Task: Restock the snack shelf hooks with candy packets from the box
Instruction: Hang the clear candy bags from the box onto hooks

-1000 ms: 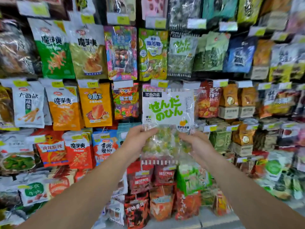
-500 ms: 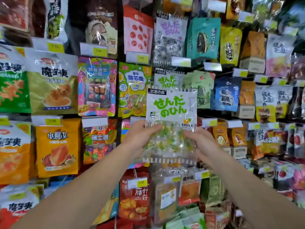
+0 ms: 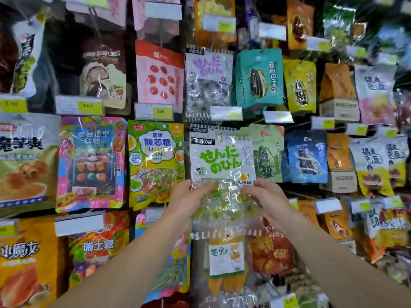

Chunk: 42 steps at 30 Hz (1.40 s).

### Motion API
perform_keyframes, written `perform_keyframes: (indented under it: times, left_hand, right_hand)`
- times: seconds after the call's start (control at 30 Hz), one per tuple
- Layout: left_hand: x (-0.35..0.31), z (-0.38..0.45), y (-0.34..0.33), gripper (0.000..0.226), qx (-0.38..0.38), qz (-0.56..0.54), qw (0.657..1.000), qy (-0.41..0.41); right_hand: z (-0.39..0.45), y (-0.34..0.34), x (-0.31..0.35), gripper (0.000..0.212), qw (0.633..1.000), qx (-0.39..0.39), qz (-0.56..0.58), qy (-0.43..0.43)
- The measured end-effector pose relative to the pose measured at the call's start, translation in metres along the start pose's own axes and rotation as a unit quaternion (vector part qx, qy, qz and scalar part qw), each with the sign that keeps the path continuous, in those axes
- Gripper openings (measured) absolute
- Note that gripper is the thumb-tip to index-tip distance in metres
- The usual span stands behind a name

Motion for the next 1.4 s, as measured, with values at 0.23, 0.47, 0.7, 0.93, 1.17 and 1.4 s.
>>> perform_keyframes:
  times: [0.23,0.47,0.7,0.93,1.17,1.4]
  left_hand:
    - [0.009,0.042,-0.01,0.024,-0.101,0.068,0.992,-0.038]
    - [-0.002,0.063,-0.022,0.012,-0.187,0.085,0.976,-0.064]
    - [-0.014,0.07,-0.016,0.027,-0.223,0.092,0.969,-0.053]
    - [-0.029,0.068,-0.014,0.054,-0.241,0.104,0.962,-0.069]
    - [-0.036,0.063,-0.008,0.032,-0.216,0.108,0.966,-0.086]
    - [-0.044,0.063,-0.019,0.041,-0.211,0.117,0.966,-0.093]
  right_hand:
    - [0.082,0.014,0.021,0.049,0.934,-0.01,-0.293,0.202]
    - [0.131,0.009,0.051,0.057,0.827,0.008,-0.409,0.386]
    - [0.153,-0.009,0.079,0.022,0.785,-0.085,-0.403,0.463]
    - [0.17,-0.011,0.088,0.018,0.83,-0.104,-0.251,0.487]
    - [0.179,-0.017,0.107,0.017,0.837,-0.104,-0.209,0.494]
    - [0.187,-0.017,0.119,0.018,0.833,-0.08,-0.236,0.494]
Point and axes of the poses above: each hand's wrist, its own z-axis towards the middle knuckle, its own y-axis out of the back of the hand, x = y × z, the point moved 1 cm from there along z, towards the middle knuckle, and after that the axes turned 8 degrees about y, right-handed, at the moved point
